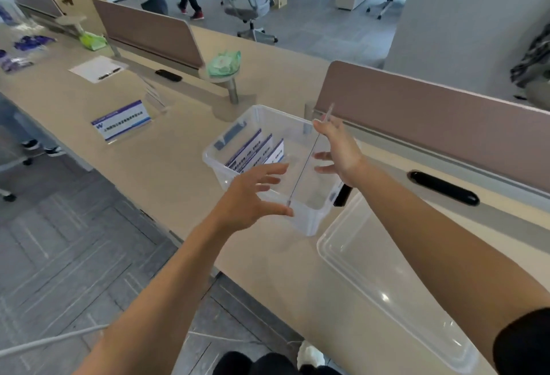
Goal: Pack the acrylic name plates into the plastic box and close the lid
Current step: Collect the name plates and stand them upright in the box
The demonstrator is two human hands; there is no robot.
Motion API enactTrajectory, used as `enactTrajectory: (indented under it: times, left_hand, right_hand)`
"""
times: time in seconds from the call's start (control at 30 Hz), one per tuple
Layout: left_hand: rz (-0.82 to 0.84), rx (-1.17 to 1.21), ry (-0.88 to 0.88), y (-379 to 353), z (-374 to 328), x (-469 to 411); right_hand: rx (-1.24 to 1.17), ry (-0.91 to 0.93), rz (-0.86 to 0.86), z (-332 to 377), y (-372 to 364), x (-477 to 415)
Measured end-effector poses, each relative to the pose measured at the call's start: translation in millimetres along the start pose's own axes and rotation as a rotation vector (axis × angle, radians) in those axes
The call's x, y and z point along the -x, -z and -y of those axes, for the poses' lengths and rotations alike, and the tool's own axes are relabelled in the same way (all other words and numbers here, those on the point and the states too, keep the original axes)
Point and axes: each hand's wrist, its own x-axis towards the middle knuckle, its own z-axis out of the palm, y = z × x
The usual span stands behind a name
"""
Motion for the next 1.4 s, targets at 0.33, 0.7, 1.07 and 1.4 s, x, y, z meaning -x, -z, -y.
enactTrajectory:
  times: [0.33,0.7,1.07,1.4]
  left_hand:
    - [0.237,0.079,-0.093,88.1,81.9,-89.9]
    - [0.195,-0.347,0.119,147.0,202.2,-183.4]
    - [0.128,-0.350,0.184,131.7,238.8,-205.9]
    - [0.114,-0.255,0.184,136.3,237.0,-204.5]
  right_hand:
    - [-0.072,0.076,-0.144,10.2,-58.3,-85.1]
    - [-0.021,-0.077,-0.308,-13.1,-66.7,-121.8]
    - [-0.027,-0.305,-0.238,-117.6,-64.2,-200.7]
    - [-0.154,-0.400,-0.205,-160.3,-71.8,-227.3]
